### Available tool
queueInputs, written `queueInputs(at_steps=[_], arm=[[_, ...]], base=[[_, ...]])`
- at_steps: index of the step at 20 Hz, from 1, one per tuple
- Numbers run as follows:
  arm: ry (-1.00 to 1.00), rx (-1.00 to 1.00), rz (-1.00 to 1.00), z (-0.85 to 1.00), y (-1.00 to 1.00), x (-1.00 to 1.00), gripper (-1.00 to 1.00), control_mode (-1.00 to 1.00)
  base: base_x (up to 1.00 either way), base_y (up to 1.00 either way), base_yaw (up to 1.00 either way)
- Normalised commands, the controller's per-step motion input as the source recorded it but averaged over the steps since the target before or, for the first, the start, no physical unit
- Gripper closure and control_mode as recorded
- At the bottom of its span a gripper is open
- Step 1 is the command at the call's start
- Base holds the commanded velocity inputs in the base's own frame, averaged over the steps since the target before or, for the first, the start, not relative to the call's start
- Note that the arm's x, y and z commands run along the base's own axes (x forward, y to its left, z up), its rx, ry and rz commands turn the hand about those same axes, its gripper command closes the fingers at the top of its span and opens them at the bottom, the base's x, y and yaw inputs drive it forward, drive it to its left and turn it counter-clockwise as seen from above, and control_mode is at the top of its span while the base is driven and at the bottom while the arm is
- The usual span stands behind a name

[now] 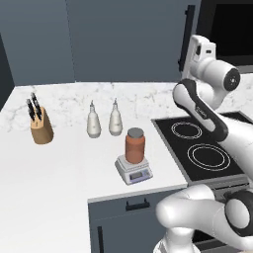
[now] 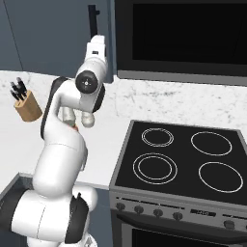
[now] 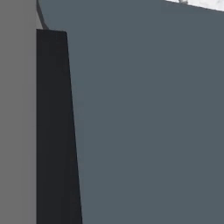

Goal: Pick the honey bottle and place it on the digital scale for weighing, and close the cabinet.

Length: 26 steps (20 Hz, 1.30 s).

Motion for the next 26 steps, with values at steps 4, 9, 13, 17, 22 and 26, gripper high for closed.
queueInputs(at_steps=[4, 9, 13, 17, 22, 26], arm=[[0.00, 0.00, 0.00, -0.02, 0.00, 0.56, -1.00, -1.00], [0.00, 0.00, 0.00, 0.00, 0.00, 0.61, -1.00, -1.00], [0.00, 0.00, 0.00, 0.00, 0.00, 0.43, -1.00, -1.00], [0.00, 0.00, 0.00, 0.00, 0.00, 0.42, -1.00, -1.00], [0.00, 0.00, 0.00, 0.00, 0.00, 0.35, -1.00, -1.00], [0.00, 0.00, 0.00, -0.06, 0.06, 0.71, -1.00, -1.00]], base=[[0.00, 0.00, 0.00], [0.00, 0.00, 0.00], [0.00, 0.00, 0.00], [0.00, 0.00, 0.00], [0.00, 0.00, 0.00], [0.00, 0.00, 0.00]])
